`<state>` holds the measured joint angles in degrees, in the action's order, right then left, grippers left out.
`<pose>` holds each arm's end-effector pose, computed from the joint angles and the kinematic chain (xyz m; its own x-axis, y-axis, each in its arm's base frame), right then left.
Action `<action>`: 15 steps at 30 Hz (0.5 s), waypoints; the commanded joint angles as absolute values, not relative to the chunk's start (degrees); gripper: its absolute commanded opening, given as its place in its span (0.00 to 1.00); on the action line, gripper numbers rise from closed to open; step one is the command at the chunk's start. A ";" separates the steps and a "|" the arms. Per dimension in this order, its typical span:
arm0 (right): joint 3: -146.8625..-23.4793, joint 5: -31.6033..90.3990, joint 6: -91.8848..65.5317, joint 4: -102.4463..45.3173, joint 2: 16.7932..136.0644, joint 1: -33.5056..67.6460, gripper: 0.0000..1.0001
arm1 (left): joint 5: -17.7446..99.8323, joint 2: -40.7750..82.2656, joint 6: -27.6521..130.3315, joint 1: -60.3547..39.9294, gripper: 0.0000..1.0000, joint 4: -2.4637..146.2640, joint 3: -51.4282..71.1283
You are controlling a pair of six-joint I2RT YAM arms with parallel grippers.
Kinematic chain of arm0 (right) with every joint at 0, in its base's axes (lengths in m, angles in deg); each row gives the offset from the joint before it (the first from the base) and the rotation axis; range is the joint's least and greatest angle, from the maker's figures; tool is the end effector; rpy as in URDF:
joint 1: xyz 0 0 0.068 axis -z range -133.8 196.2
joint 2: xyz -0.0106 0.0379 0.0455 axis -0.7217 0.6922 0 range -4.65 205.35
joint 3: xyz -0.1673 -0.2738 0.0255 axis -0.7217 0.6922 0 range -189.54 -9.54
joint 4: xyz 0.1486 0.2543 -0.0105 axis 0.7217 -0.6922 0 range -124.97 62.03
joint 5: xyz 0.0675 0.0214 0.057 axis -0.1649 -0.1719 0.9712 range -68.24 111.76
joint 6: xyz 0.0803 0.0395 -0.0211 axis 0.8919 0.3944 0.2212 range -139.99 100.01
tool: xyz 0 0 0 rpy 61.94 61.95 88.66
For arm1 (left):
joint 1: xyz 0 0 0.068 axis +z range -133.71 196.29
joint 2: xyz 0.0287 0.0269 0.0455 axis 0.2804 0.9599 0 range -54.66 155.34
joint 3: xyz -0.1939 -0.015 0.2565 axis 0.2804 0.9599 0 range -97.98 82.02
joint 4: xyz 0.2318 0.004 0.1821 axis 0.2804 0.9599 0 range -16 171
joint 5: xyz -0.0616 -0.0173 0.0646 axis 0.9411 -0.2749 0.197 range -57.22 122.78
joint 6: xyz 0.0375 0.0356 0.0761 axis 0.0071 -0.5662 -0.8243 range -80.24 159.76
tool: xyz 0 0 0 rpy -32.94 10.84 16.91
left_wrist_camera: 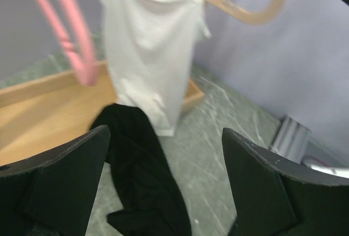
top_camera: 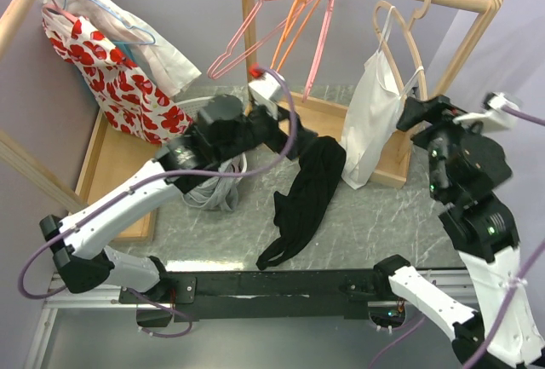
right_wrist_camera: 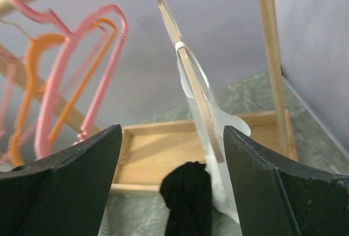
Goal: Remove the tank top from the hanger
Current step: Place the hanger at the clothesline, then pick up the hanger from the clothesline.
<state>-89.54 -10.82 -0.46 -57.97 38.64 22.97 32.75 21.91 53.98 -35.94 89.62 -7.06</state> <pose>0.1300 0.0074 0.5615 0.1544 0.3728 -0.9150 0.1141 0.9132 0.3913 0.2230 -0.2877 0.5301 -0.2263 -0.1090 -0.9679 0.7577 0.6048 -0.2453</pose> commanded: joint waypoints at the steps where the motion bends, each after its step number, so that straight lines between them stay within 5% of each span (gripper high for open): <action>1: -92.85 -13.66 -5.31 -57.14 42.80 24.13 0.83 | 36.21 24.17 52.15 -40.05 0.89 86.58 -6.05; 15: -95.40 -8.59 -8.83 -56.62 50.01 31.86 0.83 | 36.91 27.52 51.45 -42.25 0.89 86.13 -7.45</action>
